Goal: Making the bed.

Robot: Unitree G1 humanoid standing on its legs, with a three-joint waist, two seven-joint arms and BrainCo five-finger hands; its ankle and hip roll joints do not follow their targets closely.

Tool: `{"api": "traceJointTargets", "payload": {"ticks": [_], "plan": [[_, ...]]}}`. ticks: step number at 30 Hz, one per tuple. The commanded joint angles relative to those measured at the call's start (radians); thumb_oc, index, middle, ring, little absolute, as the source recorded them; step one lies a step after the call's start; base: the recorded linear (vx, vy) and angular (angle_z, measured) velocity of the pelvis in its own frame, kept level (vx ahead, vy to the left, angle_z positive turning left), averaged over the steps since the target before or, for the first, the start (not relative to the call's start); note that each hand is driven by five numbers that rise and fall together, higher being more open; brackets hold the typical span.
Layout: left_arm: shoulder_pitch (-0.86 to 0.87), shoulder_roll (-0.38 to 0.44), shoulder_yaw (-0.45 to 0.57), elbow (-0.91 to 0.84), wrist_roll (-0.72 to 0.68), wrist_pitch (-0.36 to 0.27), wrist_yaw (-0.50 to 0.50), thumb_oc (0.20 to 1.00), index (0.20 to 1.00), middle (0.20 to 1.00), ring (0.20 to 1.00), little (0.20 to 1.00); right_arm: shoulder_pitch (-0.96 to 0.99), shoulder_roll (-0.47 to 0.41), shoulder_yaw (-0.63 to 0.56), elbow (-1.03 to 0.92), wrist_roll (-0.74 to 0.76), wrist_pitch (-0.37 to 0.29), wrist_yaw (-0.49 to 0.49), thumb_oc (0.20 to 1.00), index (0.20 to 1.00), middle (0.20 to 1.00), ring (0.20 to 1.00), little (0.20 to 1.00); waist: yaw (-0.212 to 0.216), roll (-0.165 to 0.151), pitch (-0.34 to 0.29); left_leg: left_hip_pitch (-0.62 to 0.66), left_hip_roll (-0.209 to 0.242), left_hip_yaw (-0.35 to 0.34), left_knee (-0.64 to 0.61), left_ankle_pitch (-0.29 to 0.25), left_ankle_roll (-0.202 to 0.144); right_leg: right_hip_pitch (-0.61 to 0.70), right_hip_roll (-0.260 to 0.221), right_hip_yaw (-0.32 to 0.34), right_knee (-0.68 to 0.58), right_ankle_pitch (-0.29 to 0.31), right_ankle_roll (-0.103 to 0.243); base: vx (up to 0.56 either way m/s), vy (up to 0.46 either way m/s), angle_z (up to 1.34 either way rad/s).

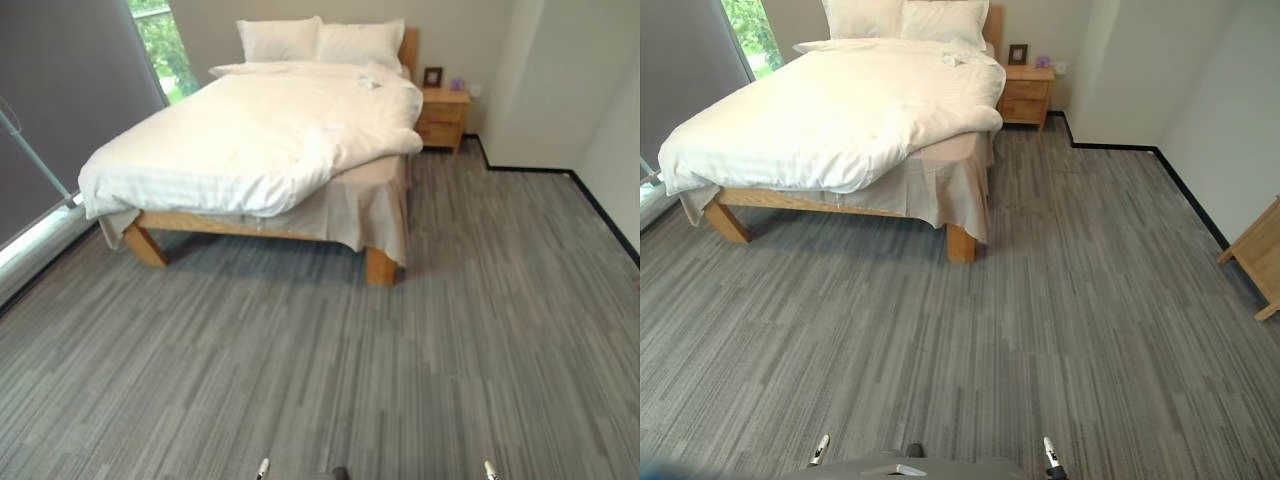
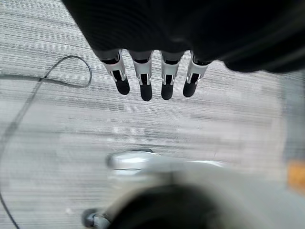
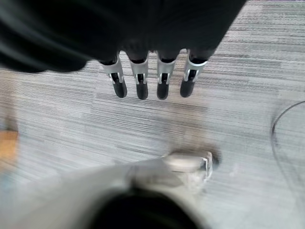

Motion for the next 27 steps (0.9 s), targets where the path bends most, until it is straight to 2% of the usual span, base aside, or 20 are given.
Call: {"api": "traceJointTargets", "payload": {"ticks": [1,5,7,9,10,12,14,18,23,24,25,26,27], "plan": [[-0.167,-0.011,0.014,0.077,-0.06,-0.069,0.013,1.0,1.0,1.0,1.0,1.0,-0.163,0.01,0.027,0.047,0.137,-0.063,0.01,1.0,1.0,1.0,1.0,1.0,0.023,-0.039,0.051,0.155,-0.007,0.021,-0.185,0.048,-0.071,0.167,-0.134,-0.163,-0.344,0.288,0.125,0.01,0.042,-0.04],[-0.179,0.0,0.006,0.023,-0.091,-0.093,0.015,1.0,1.0,1.0,1.0,1.0,-0.17,0.001,0.012,0.029,0.155,-0.07,0.006,1.0,1.0,1.0,1.0,1.0,0.029,-0.037,0.047,0.161,-0.018,0.017,-0.185,0.037,-0.065,0.174,-0.143,-0.166,-0.343,0.291,0.133,0.02,0.053,-0.31],[-0.195,0.022,-0.04,-0.092,-0.064,-0.108,0.032,1.0,1.0,1.0,1.0,1.0,-0.168,-0.025,0.015,-0.112,0.14,-0.083,0.003,1.0,1.0,1.0,1.0,1.0,0.021,-0.031,0.048,0.166,-0.02,0.02,-0.185,0.033,-0.064,0.178,-0.147,-0.162,-0.343,0.294,0.139,0.01,0.06,0.08],[-0.202,0.032,-0.054,-0.131,-0.058,-0.108,0.033,1.0,1.0,1.0,1.0,1.0,-0.168,-0.036,0.014,-0.151,0.127,-0.089,-0.005,1.0,1.0,1.0,1.0,1.0,0.018,-0.03,0.046,0.164,-0.022,0.021,-0.185,0.034,-0.063,0.173,-0.147,-0.16,-0.343,0.298,0.141,-0.01,0.049,-0.04],[-0.219,0.071,-0.091,-0.289,-0.051,-0.111,0.039,1.0,1.0,1.0,1.0,1.0,-0.174,-0.089,0.015,-0.304,0.064,-0.095,-0.019,1.0,1.0,1.0,1.0,1.0,0.01,-0.023,0.05,0.164,-0.025,0.024,-0.185,0.034,-0.06,0.169,-0.15,-0.156,-0.339,0.302,0.145,-0.01,0.059,-0.07],[-0.253,0.107,-0.103,-0.402,-0.074,-0.113,0.042,1.0,1.0,1.0,1.0,1.0,-0.196,-0.136,0.014,-0.395,0.003,-0.095,-0.024,1.0,1.0,1.0,1.0,1.0,0.006,-0.018,0.055,0.165,-0.027,0.026,-0.185,0.033,-0.058,0.166,-0.153,-0.154,-0.336,0.307,0.149,-0.01,0.066,-0.06],[-0.27,0.138,-0.093,-0.551,-0.094,-0.112,0.054,1.0,1.0,1.0,1.0,1.0,-0.207,-0.177,0.025,-0.544,-0.075,-0.095,-0.033,1.0,1.0,1.0,1.0,1.0,0.005,-0.016,0.059,0.163,-0.028,0.027,-0.185,0.032,-0.057,0.164,-0.155,-0.153,-0.338,0.312,0.153,0.01,0.046,0.0],[-0.256,0.175,-0.065,-0.757,-0.073,-0.111,0.073,1.0,1.0,1.0,1.0,1.0,-0.202,-0.204,0.02,-0.7,-0.14,-0.098,-0.026,1.0,1.0,1.0,1.0,1.0,0.013,-0.017,0.07,0.159,-0.031,0.025,-0.185,0.029,-0.051,0.163,-0.161,-0.156,-0.344,0.318,0.158,0.03,0.027,-0.02],[-0.233,0.171,-0.04,-0.841,-0.069,-0.111,0.083,1.0,1.0,1.0,1.0,1.0,-0.23,-0.198,0.047,-0.777,-0.161,-0.099,-0.015,1.0,1.0,1.0,1.0,1.0,0.033,-0.023,0.085,0.153,-0.05,0.031,-0.185,0.013,-0.036,0.147,-0.187,-0.153,-0.337,0.342,0.179,0.09,0.107,-0.05],[-0.228,0.17,-0.039,-0.849,-0.075,-0.112,0.082,1.0,1.0,1.0,1.0,1.0,-0.237,-0.196,0.053,-0.779,-0.159,-0.101,-0.015,1.0,1.0,1.0,1.0,1.0,0.037,-0.023,0.092,0.15,-0.054,0.028,-0.185,0.011,-0.031,0.136,-0.192,-0.15,-0.316,0.342,0.181,0.07,0.156,-0.19],[-0.212,0.17,-0.039,-0.863,-0.082,-0.11,0.08,1.0,1.0,1.0,1.0,1.0,-0.237,-0.187,0.059,-0.795,-0.152,-0.103,-0.012,1.0,1.0,1.0,1.0,1.0,0.041,-0.02,0.107,0.152,-0.067,0.017,-0.185,-0.001,-0.01,0.085,-0.214,-0.124,-0.201,0.351,0.183,0.07,0.158,-0.18],[-0.211,0.17,-0.039,-0.864,-0.082,-0.11,0.08,1.0,1.0,1.0,1.0,1.0,-0.236,-0.187,0.059,-0.795,-0.152,-0.103,-0.012,1.0,1.0,1.0,1.0,1.0,0.042,-0.021,0.106,0.15,-0.068,0.019,-0.185,-0.001,-0.009,0.08,-0.216,-0.121,-0.195,0.348,0.184,0.09,0.223,-0.14],[-0.191,0.17,-0.042,-0.877,-0.088,-0.107,0.071,1.0,1.0,1.0,1.0,1.0,-0.232,-0.182,0.062,-0.791,-0.142,-0.106,-0.011,1.0,1.0,1.0,1.0,1.0,0.041,-0.021,0.126,0.159,-0.08,0.007,-0.185,-0.011,0.012,0.046,-0.222,-0.092,-0.066,0.365,0.184,0.05,0.143,-0.05]]}}
